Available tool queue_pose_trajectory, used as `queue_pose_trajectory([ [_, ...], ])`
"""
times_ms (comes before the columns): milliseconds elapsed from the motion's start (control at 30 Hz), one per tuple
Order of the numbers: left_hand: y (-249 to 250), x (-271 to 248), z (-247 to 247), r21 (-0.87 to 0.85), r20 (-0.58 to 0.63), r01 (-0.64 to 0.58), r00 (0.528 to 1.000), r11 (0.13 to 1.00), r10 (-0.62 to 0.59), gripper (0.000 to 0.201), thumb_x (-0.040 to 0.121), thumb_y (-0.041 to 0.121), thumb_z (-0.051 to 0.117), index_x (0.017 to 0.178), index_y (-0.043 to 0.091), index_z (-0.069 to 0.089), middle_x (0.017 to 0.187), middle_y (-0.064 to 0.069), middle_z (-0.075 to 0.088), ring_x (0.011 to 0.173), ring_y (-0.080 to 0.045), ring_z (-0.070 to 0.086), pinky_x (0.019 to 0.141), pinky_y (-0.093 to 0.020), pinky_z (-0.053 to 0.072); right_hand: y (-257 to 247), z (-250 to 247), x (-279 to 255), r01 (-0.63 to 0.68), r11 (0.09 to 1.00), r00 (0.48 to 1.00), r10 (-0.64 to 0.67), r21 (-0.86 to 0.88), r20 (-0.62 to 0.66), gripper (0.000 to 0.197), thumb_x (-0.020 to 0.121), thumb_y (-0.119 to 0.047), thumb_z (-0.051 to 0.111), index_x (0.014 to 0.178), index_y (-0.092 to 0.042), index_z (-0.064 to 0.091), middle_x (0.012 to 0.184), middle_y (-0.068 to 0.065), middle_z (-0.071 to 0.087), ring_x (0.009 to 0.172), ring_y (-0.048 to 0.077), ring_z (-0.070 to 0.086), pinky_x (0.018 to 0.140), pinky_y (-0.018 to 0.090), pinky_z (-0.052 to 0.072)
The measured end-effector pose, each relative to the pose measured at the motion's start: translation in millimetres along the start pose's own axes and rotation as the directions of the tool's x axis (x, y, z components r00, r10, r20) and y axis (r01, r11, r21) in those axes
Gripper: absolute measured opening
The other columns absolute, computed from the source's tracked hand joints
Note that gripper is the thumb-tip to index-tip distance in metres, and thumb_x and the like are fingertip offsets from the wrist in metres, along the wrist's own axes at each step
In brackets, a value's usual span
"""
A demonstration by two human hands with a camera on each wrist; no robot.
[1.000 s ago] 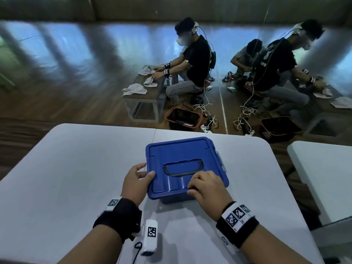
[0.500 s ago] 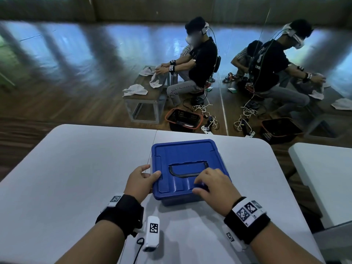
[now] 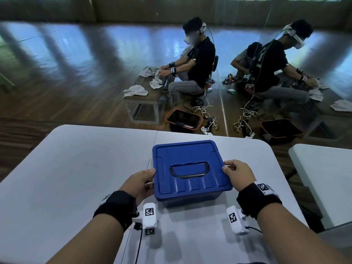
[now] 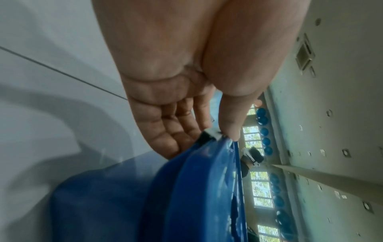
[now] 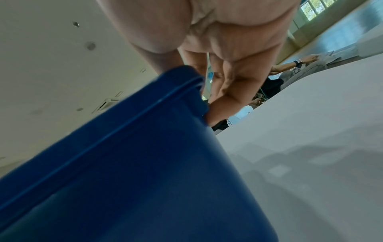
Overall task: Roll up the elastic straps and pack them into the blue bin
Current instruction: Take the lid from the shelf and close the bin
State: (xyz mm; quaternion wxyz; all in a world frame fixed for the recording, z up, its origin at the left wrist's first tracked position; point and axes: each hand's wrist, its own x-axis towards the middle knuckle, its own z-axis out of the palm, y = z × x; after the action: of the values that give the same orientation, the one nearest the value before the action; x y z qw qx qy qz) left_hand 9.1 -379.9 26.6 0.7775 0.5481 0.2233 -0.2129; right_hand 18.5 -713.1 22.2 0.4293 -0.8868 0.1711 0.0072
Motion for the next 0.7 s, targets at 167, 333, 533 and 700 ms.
queue_pose_trajectory([
  [167,-3.9,-4.0,-7.9,-0.176,0.107,0.159,0.984,0.971,-0.142,0.041,0.095,0.027,0.063,0.128,0.002,0.064,0.115,-0.015,0.07,0.09,-0.028,0.072,0.068,-0.038,0.063,-3.6,-4.6,-7.7,-0.036,0.991,0.998,0.03,0.129,0.048,0.007,0.091,-0.013,0.066,0.092,-0.021,0.065,0.096,0.007,0.071,0.088,0.026,0.068,0.08,0.045,0.06],
  [333,-8.4,-3.4,-17.8,-0.219,0.201,0.245,0.959,0.944,-0.202,0.048,0.09,0.032,0.063,0.127,0.001,0.062,0.116,-0.022,0.068,0.09,-0.037,0.073,0.071,-0.048,0.063,-6.5,-8.7,-23.2,-0.162,0.948,0.98,0.121,0.276,0.158,0.007,0.094,-0.013,0.064,0.1,-0.016,0.063,0.092,0.012,0.07,0.077,0.029,0.07,0.058,0.04,0.06],
  [533,-0.8,-4.2,-12.6,0.104,0.072,-0.051,0.996,0.993,0.043,0.026,0.099,0.015,0.057,0.113,-0.003,0.071,0.108,-0.02,0.074,0.085,-0.027,0.07,0.074,-0.04,0.063,-3.6,-8.1,-32.1,-0.207,0.906,0.972,0.149,0.368,0.18,0.01,0.094,-0.01,0.063,0.104,-0.01,0.062,0.092,0.016,0.071,0.074,0.028,0.07,0.056,0.038,0.058],
  [700,8.3,-5.5,-12.0,0.315,0.059,-0.098,0.995,0.944,0.084,0.027,0.104,0.011,0.047,0.103,-0.007,0.066,0.09,-0.02,0.072,0.075,-0.025,0.068,0.065,-0.033,0.061,2.1,-3.8,-36.5,-0.193,0.89,0.979,0.146,0.414,0.143,0.011,0.093,-0.007,0.065,0.103,-0.006,0.062,0.097,0.019,0.069,0.08,0.031,0.07,0.056,0.039,0.058],
])
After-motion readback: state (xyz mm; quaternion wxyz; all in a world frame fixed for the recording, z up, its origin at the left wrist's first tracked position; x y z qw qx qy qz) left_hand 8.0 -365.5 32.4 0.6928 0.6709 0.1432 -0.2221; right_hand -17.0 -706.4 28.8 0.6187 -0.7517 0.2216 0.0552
